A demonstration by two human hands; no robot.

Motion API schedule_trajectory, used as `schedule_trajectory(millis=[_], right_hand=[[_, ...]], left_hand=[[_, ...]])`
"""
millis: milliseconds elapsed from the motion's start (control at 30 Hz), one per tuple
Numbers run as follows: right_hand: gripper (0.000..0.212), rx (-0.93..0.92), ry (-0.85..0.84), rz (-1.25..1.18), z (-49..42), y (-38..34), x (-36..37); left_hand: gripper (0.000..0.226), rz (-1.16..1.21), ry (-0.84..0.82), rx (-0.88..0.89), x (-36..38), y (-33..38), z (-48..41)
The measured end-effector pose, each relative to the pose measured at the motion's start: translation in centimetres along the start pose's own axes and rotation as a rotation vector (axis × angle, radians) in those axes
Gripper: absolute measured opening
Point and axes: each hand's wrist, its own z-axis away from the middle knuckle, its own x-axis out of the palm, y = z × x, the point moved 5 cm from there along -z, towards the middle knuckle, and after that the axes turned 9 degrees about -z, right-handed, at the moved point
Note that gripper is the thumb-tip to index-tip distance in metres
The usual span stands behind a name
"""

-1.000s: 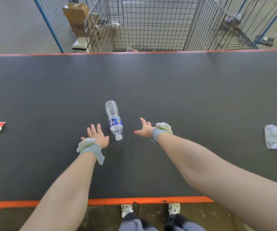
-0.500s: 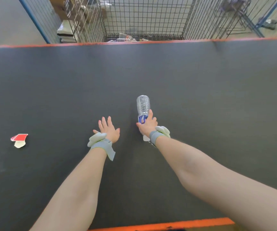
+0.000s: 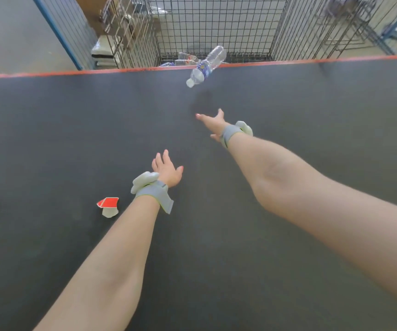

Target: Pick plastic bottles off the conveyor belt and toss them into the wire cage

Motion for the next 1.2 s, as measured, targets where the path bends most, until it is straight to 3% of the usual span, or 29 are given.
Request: schedule_trajectory(millis=[233, 467, 767, 867, 967, 1067, 1200], right_hand=[[0.089, 0.02, -0.053, 0.176, 2.8, 3.4, 0.2], [0.089, 0.068, -0.071, 0.263, 5.9, 7.0, -0.7], [0.088, 0.1, -0.142, 0.468, 9.8, 12.0, -0.7], [0.078, 0.191, -0.237, 0.679, 11.0, 15.5, 0.7], [0.086, 0.245, -0.232, 0.689, 11.4, 18.0, 1.7], [0.095, 0.181, -0.186, 0.627, 11.4, 18.3, 2.9], [0.097, 0.022, -0.233, 0.718, 11.1, 17.0, 4.9]], left_hand=[[0.078, -0.094, -0.027, -0.016, 1.6, -1.3, 0.7], [0.099, -0.402, -0.218, 0.059, 6.2, -6.1, 4.4], [0.09, -0.467, -0.135, -0.086, 6.0, -10.1, 7.9], [0.092, -0.423, -0.024, -0.149, 5.4, -11.1, 8.8], [0.099, -0.349, 0.152, -0.207, 4.2, -12.3, 9.3], [0.104, -0.308, 0.161, -0.246, 3.8, -13.9, 9.0], [0.101, -0.252, 0.089, -0.226, 4.5, -14.6, 7.7]])
